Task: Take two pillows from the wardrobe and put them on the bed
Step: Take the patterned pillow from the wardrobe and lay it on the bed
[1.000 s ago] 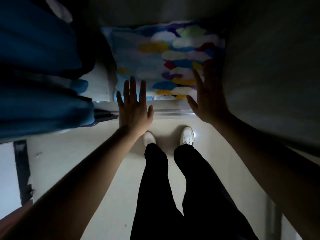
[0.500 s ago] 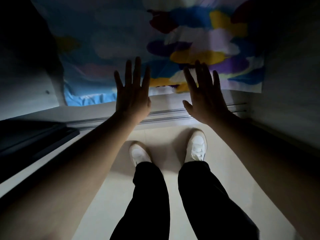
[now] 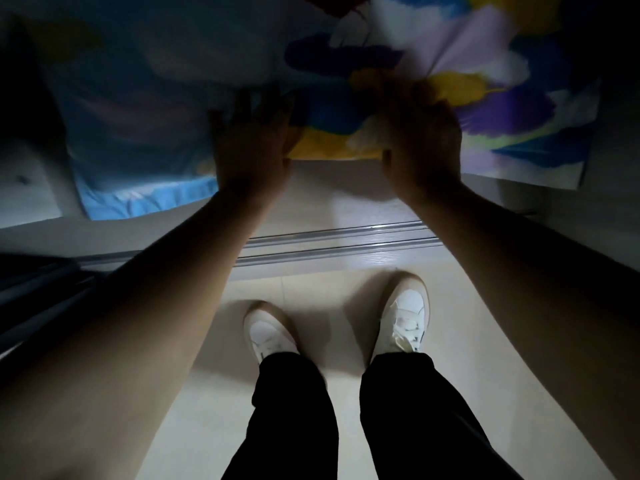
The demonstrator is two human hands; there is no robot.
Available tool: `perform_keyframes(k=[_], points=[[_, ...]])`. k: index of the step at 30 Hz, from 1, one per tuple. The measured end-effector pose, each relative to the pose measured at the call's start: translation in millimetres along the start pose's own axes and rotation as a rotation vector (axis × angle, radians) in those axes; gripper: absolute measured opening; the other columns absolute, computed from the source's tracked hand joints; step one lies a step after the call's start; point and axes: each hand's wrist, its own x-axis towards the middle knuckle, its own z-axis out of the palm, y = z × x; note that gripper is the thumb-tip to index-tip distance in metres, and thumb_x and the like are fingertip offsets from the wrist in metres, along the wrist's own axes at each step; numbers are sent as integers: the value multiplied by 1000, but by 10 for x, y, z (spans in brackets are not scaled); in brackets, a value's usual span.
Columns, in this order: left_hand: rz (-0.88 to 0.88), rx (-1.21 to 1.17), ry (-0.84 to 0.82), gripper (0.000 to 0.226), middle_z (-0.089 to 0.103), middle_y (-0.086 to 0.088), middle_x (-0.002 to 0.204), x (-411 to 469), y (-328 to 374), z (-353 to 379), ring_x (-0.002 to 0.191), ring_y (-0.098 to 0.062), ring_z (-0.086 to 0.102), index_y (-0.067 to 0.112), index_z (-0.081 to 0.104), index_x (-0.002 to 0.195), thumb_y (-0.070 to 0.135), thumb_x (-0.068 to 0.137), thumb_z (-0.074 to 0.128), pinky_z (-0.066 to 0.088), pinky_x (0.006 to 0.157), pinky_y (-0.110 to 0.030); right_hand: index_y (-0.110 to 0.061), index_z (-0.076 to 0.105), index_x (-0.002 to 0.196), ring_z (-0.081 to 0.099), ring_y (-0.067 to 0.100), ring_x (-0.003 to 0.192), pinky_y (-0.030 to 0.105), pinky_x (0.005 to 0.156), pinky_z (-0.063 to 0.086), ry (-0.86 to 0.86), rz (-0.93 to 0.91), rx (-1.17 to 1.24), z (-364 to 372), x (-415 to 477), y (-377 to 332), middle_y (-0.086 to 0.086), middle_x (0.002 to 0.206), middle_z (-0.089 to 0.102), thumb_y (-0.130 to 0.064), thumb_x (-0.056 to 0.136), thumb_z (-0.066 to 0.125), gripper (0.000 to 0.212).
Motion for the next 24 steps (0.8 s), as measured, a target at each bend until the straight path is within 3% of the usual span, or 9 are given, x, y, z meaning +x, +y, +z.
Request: perform_keyframes(k=[2,5,8,11,13,15,19,21,24], points=[[6,-22,-26,62,57,-21,125,-24,3,-248,108,-44,56,17,46,139,17,79,62,46,85,-51,-30,33,151,48,34,128,46,100,41,-37,51,52,-208,8,-91,5,147,48,-13,94,43,60],[26,-82,-2,28,65,-19,102,-228,-23,-662,89,-45,62,15,63,108,18,80,61,41,67,-40,-25,37,147,51,34,125,47,99,41,-99,84,98,-523,-180,-230,8,138,55,-19,98,41,50],[78,-159,55,10,69,-18,86,-558,-98,-1089,81,-46,64,12,65,86,18,78,64,43,64,-39,-18,27,152,41,34,132,47,107,32,-102,56,49,-834,-629,-376,12,143,46,-17,95,40,59],[105,-283,74,3,69,-14,74,-977,-161,-1537,73,-43,65,11,64,75,14,75,63,49,61,-38,-16,11,158,19,38,147,54,119,13,-125,21,-19,-1136,-1061,-487,16,162,20,-23,90,51,79],[121,-337,76,5,67,-11,68,-1218,-169,-1856,68,-40,64,10,62,71,12,75,60,48,58,-34,-20,12,157,22,44,144,60,117,15,-104,34,-13,-1421,-1211,-556,17,161,20,-20,89,48,77],[98,-379,40,9,69,-12,73,-1402,-159,-2159,73,-40,65,11,64,77,13,76,56,48,62,-34,-26,26,154,43,40,130,56,110,30,-75,22,23,-1766,-1309,-623,9,152,42,-12,88,48,70],[-2,-346,-108,38,66,-21,118,-1719,-152,-2727,108,-44,60,10,60,120,8,82,55,49,91,-47,-32,45,140,64,36,105,45,88,53,-68,46,162,-2583,-1534,-779,4,121,67,-7,83,55,64],[-18,-356,-175,49,58,-22,131,-1903,-155,-3027,118,-43,54,12,50,131,18,83,54,46,98,-49,-34,49,138,65,38,104,44,86,53,-116,64,174,-2930,-1726,-889,8,118,68,-11,85,56,58],[89,-341,-258,83,41,-15,149,-2218,-34,-3456,133,-38,41,19,31,147,41,74,65,39,109,-47,-34,54,135,63,40,107,43,89,51,-157,87,210,-3354,-2148,-1008,12,120,67,-15,85,56,53]])
